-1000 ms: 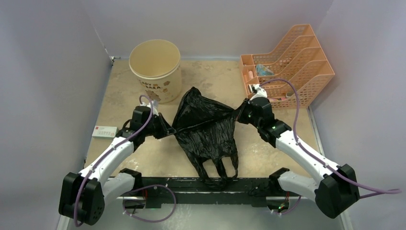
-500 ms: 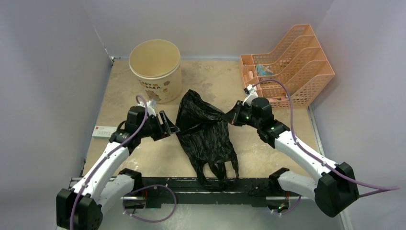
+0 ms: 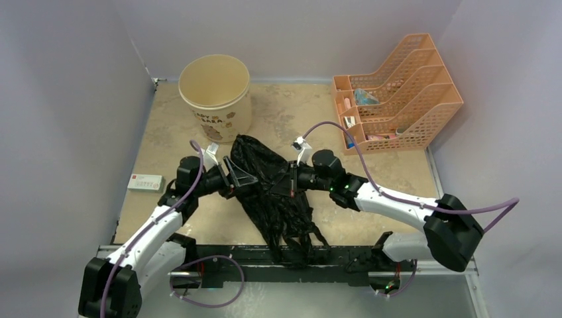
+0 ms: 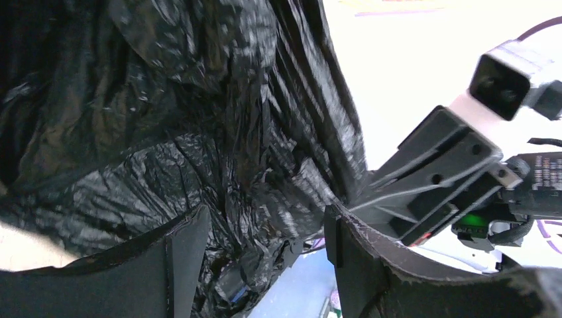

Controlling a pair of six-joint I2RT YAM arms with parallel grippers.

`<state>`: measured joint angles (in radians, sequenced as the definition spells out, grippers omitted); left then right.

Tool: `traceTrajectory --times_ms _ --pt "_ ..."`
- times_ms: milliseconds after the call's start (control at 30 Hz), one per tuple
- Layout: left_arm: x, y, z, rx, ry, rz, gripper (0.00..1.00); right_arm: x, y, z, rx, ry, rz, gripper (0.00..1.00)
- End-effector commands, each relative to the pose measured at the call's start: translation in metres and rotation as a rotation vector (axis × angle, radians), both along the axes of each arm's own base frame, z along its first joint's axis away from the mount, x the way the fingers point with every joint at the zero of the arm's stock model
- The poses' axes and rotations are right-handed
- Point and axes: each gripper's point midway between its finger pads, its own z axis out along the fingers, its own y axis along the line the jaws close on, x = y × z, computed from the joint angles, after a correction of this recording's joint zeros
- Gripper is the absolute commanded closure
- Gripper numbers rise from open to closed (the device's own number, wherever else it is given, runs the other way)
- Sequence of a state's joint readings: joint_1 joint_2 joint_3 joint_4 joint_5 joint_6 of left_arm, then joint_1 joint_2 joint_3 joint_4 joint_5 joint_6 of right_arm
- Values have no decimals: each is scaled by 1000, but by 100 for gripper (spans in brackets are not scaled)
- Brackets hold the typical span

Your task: Put the trash bags into the trash bin

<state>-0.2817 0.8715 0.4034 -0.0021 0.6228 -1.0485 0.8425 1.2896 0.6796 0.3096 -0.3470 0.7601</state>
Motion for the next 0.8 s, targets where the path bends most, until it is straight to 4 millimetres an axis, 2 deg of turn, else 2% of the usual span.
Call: traceTrajectory --times_ms 0,67,200,233,300,333,367,400,467,567,633,700,767 --pt "3 -4 5 -84 -27 26 36 -3 20 40 156 -59 89 98" --pt "2 -6 -1 -113 -20 23 36 -11 24 38 164 -51 136 98" --pt "2 -13 -2 -148 -54 2 40 -31 31 41 212 -36 264 98" --pt "2 -15 -2 -139 -58 -4 46 -36 32 44 224 -37 294 98" --pt "3 -18 -3 -119 -64 -18 70 -40 34 45 220 -53 322 97" --pt "3 -17 -4 -107 -64 -20 79 -38 33 44 199 -69 315 96" --pt "2 -16 -5 -93 -70 -21 86 -32 31 44 164 -94 288 92" --pt "2 -15 -4 -78 -84 -18 92 -25 27 43 121 -131 250 83" --pt "-2 -12 -6 -46 -104 -24 100 -3 13 50 58 -194 122 73" --pt "-14 -10 -9 -15 -143 -75 100 36 -17 67 -5 -287 -102 58" --pt "-24 -12 -7 -26 -188 -128 100 58 -38 72 -22 -301 -209 54" --pt "-34 -15 0 -61 -247 -187 100 77 -58 64 -35 -263 -295 51" --pt "-40 -17 5 -75 -282 -225 100 86 -66 52 -23 -203 -328 48"
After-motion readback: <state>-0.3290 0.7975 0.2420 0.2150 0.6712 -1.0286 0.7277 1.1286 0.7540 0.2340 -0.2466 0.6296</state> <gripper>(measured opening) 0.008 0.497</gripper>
